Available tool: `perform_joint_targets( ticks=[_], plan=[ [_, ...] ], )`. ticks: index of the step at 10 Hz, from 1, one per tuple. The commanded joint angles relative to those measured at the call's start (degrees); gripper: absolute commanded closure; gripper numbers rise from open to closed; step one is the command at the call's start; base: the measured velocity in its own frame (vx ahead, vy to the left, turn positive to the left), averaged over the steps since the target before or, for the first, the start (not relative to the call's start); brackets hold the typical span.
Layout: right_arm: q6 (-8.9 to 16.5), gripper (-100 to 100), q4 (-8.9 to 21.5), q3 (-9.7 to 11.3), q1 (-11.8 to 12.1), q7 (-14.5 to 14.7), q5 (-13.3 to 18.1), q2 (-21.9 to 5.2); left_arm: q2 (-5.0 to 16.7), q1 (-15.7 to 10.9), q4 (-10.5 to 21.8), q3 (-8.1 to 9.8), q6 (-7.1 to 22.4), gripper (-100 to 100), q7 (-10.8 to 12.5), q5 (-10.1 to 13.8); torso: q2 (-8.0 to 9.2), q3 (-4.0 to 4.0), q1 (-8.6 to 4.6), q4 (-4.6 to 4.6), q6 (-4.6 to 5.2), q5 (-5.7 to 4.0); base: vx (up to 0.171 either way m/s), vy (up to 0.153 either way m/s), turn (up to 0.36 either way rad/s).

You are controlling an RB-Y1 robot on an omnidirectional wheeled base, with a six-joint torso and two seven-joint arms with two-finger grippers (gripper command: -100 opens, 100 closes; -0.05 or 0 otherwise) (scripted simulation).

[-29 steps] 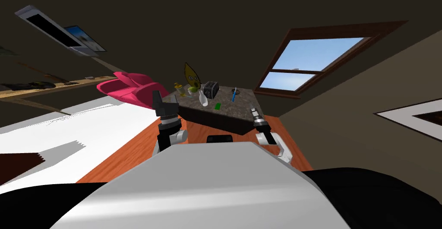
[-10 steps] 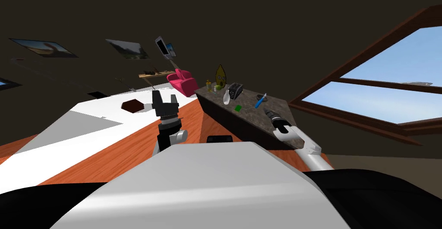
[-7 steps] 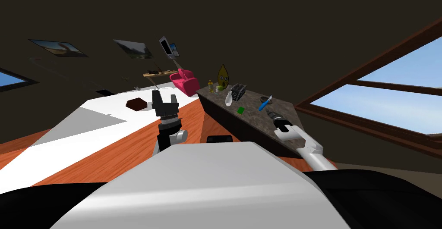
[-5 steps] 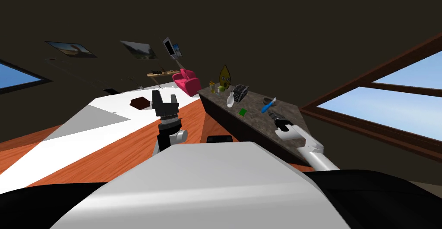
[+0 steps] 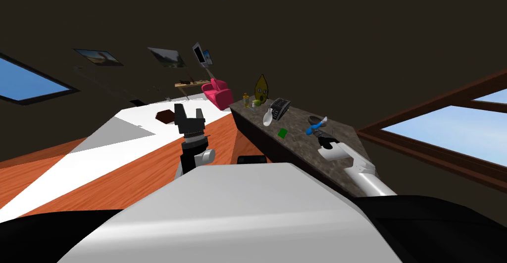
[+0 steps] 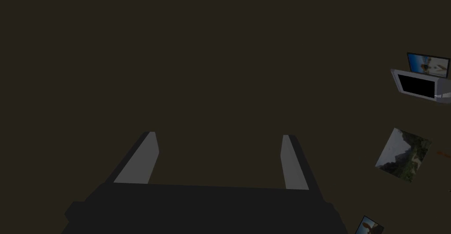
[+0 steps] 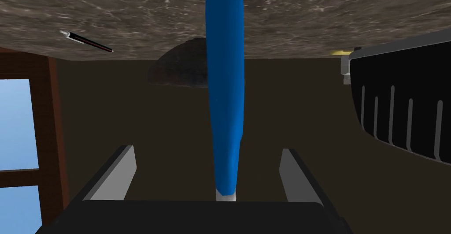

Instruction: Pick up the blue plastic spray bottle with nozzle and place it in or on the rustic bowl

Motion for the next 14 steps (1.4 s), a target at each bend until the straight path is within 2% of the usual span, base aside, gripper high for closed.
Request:
perform_joint_targets(
  ticks=[1, 4, 5, 6, 7, 10, 11, 12, 14],
  plan=[
    [1.69, -100, 1.54, 0.15, -0.48, 0.07, -0.02, -0.82, 0.0, 0.0, 0.0, 0.0, 0.0, 0, 0.0, 0.0, 0.0, 0.0, 0.0, 0.0, 0.0, 0.0, 0.101, 0.024, 0.106],
    [4.25, -100, 3.21, 0.19, -0.88, 0.17, -0.16, -2.24, 0.0, 0.0, 0.0, 0.0, 0.0, 0, 0.0, 0.0, 0.09, 0.05, -0.07, 0.02, 0.01, -0.02, 0.063, 0.003, 0.081],
    [3.35, -100, 2.9, 0.09, -0.66, 0.1, -0.16, -1.96, 0.0, 0.0, 0.0, 0.0, 0.0, 0, 0.0, 0.0, 0.14, 0.08, -0.06, 0.03, 0.01, -0.01, 0.023, -0.001, 0.019],
    [3.61, 0, 2.92, 0.09, -0.67, 0.11, -0.18, -2.01, 0.0, 0.0, 0.0, 0.0, 0.0, 0, 0.0, 0.0, 0.23, 0.13, -0.06, 0.05, 0.03, -0.02, 0.0, 0.0, 0.0],
    [4.69, -100, 4.15, -0.06, -1.79, 0.08, 0.22, -1.52, 0.0, -0.01, 0.0, 0.0, 0.0, 0, 0.0, 0.0, 0.31, 0.18, -0.06, 0.07, 0.04, -0.02, -0.038, -0.023, 0.194],
    [6.91, -100, 6.61, -0.36, -4.02, 0.01, 1.01, -0.55, 0.01, -0.02, 0.01, 0.0, 0.01, 0, 0.0, 0.0, 0.73, 0.42, -0.35, 0.16, 0.03, -0.08, -0.108, -0.075, 0.246],
    [6.2, -100, 6.08, -0.41, -3.36, -0.02, 0.82, -0.78, 0.01, -0.02, 0.01, 0.01, 0.01, 0, 0.0, 0.0, 0.76, 0.44, -0.43, 0.17, 0.03, -0.1, -0.049, -0.045, 0.042],
    [6.33, 100, 6.21, -0.42, -3.46, -0.03, 0.86, -0.75, 0.01, -0.01, 0.01, 0.01, 0.01, 0, 0.0, 0.0, 0.61, 0.36, -0.29, 0.14, 0.07, -0.08, -0.009, -0.008, -0.008],
    [6.38, 100, 6.23, -0.46, -3.43, -0.04, 0.86, -0.75, 0.0, -0.01, 0.0, 0.0, 0.0, 0, 0.0, 0.0, 0.38, 0.22, -0.1, 0.08, 0.01, -0.05, -0.003, -0.003, -0.005]
  ],
)
